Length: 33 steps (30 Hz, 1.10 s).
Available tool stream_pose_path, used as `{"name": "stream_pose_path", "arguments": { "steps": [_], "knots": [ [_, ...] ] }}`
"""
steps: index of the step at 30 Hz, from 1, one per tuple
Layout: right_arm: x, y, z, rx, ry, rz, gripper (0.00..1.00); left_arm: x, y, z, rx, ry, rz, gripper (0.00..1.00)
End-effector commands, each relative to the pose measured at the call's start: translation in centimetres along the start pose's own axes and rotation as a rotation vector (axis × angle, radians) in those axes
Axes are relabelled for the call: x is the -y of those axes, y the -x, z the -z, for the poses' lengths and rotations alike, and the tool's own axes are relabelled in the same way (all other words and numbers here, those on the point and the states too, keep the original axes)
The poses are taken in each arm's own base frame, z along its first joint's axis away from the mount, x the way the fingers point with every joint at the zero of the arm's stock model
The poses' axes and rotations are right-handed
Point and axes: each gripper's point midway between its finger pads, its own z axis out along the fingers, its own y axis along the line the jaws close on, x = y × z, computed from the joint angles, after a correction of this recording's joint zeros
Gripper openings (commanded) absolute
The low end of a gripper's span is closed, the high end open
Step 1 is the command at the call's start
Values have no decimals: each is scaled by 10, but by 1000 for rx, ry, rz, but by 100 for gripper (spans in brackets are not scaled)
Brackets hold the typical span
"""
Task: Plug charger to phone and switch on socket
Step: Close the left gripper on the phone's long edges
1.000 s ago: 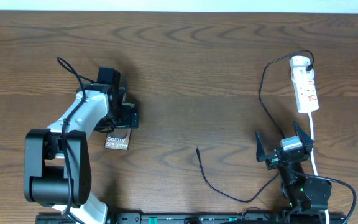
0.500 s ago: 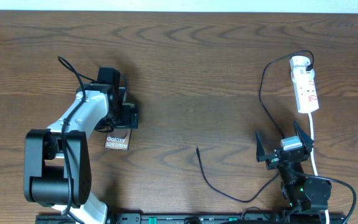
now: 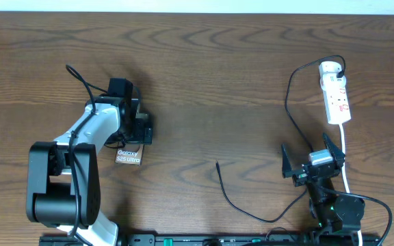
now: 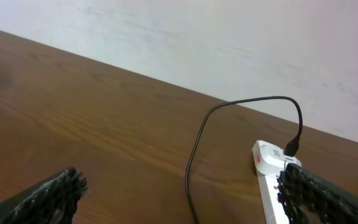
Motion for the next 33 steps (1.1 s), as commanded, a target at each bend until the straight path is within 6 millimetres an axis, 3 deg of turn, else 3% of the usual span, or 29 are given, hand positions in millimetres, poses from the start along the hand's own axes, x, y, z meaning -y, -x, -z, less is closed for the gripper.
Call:
{"name": "stream_pose_path", "arguments": {
  "steps": [1,19,33],
  "knots": [
    [-1,-1,0,-1,3,5,99,-1,-7,-4,-18,2,-13,98],
    [-1,-1,0,-1,3,5,99,-1,-7,-4,-15,-1,-12,99],
    [-1,-1,0,-1,3,5,99,-1,-7,-4,-16,-1,-12,92]
  ]
}}
